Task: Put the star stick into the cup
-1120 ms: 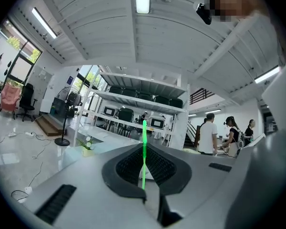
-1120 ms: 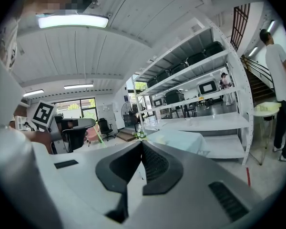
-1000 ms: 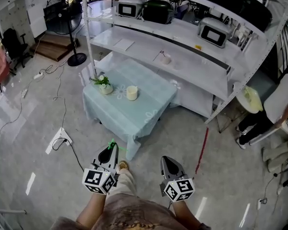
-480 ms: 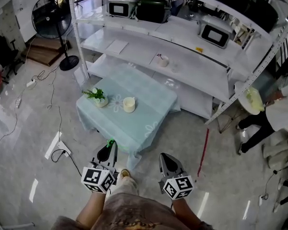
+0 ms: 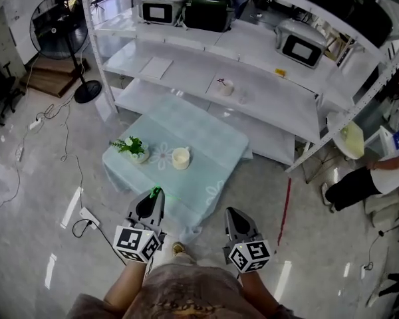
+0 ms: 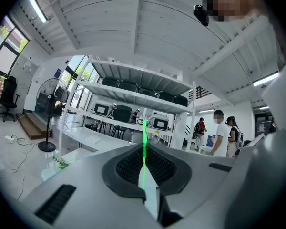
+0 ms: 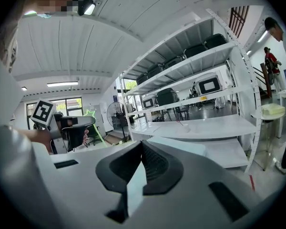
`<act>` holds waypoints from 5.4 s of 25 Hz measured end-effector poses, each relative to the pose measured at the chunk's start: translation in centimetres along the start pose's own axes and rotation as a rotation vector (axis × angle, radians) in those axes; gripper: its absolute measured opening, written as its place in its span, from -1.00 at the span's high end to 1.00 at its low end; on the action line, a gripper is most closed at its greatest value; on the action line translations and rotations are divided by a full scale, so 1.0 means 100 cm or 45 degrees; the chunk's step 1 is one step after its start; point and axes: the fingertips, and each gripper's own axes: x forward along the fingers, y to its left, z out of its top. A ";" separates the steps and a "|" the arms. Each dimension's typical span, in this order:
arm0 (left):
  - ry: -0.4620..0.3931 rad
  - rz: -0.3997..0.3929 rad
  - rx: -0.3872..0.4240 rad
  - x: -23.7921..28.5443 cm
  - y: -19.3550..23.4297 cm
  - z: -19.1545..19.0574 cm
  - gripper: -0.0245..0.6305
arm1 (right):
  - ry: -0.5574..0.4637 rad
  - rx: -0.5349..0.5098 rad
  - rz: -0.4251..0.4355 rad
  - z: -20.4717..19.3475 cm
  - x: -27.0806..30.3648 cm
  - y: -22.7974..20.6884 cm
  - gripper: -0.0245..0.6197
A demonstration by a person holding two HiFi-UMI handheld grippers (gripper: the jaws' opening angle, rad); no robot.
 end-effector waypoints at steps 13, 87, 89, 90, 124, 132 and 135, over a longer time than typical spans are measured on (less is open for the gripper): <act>0.004 -0.013 0.003 0.074 0.037 0.009 0.83 | 0.019 0.004 -0.044 0.019 0.055 -0.025 0.93; 0.239 0.367 -0.708 0.254 0.209 -0.192 0.82 | 0.247 0.048 0.045 -0.013 0.187 -0.103 0.92; 0.242 0.355 -0.719 0.254 0.207 -0.194 0.77 | 0.247 0.049 0.051 -0.013 0.188 -0.104 0.92; 0.247 0.349 -0.728 0.253 0.204 -0.195 0.71 | 0.250 0.049 0.052 -0.014 0.186 -0.104 0.92; 0.592 0.217 -0.792 0.190 0.147 -0.218 0.45 | 0.155 0.085 0.073 -0.002 0.142 -0.077 0.92; 0.560 0.110 -0.681 0.180 0.123 -0.182 0.45 | 0.137 0.069 0.067 0.004 0.135 -0.072 0.92; 0.503 0.068 -0.605 0.173 0.110 -0.144 0.45 | 0.116 0.053 0.067 0.013 0.133 -0.070 0.92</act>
